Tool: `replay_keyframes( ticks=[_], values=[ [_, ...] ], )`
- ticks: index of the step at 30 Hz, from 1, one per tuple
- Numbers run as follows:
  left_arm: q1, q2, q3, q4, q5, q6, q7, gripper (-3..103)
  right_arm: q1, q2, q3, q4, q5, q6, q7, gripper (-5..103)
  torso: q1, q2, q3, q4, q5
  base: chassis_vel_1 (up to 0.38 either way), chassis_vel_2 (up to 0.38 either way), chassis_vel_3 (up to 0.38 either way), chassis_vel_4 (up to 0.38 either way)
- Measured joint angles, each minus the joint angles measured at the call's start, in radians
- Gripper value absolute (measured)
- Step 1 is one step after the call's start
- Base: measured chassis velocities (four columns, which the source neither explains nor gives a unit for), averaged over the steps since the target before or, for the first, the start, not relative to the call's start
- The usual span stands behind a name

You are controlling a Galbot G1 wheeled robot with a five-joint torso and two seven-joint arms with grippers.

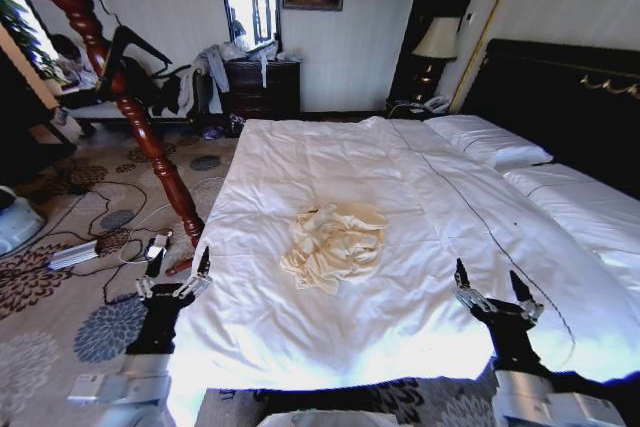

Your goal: Pick up the clothes from the bed and hang them on the clothes hanger.

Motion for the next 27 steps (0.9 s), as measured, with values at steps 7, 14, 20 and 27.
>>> replay_keyframes(
  ticks=[7, 14, 20, 27],
  values=[
    [0.006, 0.032, -0.017, -0.029, -0.017, 0.009, 0.024, 100, 0.023, 0.006, -0.020, -0.027, 0.002, 0.025, -0.043, 100, 0.000, 0.000, 0.000, -0.0002, -0.0001, 0.000, 0.000, 0.000, 0.000],
    [0.016, -0.027, -0.015, -0.011, 0.047, -0.030, 0.031, 100, 0.086, -0.055, -0.046, -0.042, 0.285, -0.049, -0.004, 100, 0.000, 0.000, 0.000, -0.0002, 0.0001, 0.000, 0.000, 0.000, 0.000],
    [0.019, -0.036, -0.024, -0.003, 0.065, -0.055, 0.028, 100, 0.174, -0.237, -0.023, -0.021, 0.650, -0.175, 0.131, 100, 0.000, 0.000, 0.000, 0.0004, -0.0002, 0.000, 0.000, 0.000, 0.000],
    [0.015, -0.066, -0.040, -0.008, 0.075, -0.064, -0.009, 100, 0.292, -0.351, -0.093, -0.102, 0.931, -0.313, 0.274, 100, 0.000, 0.000, 0.000, -0.0003, 0.0000, 0.000, 0.000, 0.000, 0.000]
  ],
)
